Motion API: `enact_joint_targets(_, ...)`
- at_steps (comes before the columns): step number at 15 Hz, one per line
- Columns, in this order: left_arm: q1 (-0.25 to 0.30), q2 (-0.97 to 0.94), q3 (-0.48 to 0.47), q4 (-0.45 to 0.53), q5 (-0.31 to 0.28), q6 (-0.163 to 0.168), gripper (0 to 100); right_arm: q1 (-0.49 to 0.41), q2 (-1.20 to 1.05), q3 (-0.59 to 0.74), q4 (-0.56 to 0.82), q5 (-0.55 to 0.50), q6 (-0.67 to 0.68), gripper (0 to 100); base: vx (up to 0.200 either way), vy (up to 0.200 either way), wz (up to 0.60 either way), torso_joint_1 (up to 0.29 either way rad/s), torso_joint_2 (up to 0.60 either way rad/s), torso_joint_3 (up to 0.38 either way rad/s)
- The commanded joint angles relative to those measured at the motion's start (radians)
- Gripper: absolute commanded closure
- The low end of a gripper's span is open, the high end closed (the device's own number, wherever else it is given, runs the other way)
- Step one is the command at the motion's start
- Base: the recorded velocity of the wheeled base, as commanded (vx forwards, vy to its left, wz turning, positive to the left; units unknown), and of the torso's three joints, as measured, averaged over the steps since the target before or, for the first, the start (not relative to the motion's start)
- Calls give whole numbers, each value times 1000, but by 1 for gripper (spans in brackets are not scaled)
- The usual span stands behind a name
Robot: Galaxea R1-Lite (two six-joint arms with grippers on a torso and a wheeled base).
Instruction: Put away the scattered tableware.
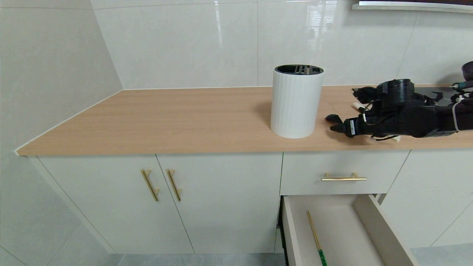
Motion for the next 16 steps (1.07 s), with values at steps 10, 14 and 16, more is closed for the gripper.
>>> enact_joint_targets(10,0,0,0,-1,1,0,0,3,70,-58,16,-3,37,100,0,0,0,0,0,0)
enact_joint_targets(14,0,0,0,-1,1,-1,0,3,25,-35,28,-6,41,100,0,0,0,0,0,0)
enact_joint_targets(16,0,0,0,-1,1,0,0,12,-64,25,65,-6,107,100,0,0,0,0,0,0)
